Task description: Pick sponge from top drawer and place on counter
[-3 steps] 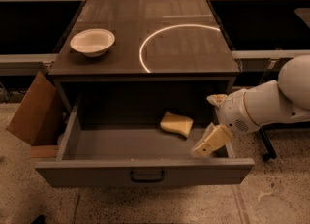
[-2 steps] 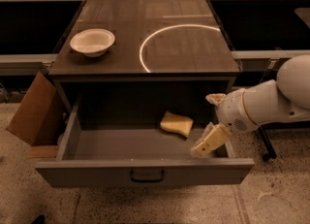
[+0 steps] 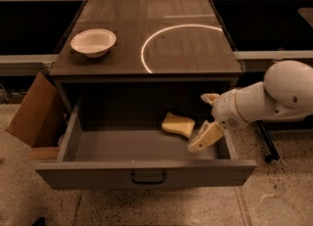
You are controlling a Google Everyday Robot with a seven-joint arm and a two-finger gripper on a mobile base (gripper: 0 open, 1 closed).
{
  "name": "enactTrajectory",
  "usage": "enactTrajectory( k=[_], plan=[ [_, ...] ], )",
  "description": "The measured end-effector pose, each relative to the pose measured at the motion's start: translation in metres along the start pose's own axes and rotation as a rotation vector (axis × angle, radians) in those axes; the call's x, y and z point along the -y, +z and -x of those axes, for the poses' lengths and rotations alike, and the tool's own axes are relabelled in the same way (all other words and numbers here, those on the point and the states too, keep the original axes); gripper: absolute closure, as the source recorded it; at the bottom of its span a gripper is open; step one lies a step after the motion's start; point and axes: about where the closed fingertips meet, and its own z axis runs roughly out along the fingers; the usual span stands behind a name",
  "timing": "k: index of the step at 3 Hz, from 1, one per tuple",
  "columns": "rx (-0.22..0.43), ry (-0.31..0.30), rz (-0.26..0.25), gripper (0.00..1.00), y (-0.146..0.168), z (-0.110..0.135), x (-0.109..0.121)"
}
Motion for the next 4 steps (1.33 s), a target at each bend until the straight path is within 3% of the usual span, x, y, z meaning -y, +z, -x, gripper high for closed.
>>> enactTrajectory(
  k=[2, 4],
  plan=[
    [0.01, -0.035, -0.036, 0.0, 0.045, -0.015, 0.036],
    [-0.041, -0.073, -0.051, 0.0, 0.081, -0.028, 0.06]
  ],
)
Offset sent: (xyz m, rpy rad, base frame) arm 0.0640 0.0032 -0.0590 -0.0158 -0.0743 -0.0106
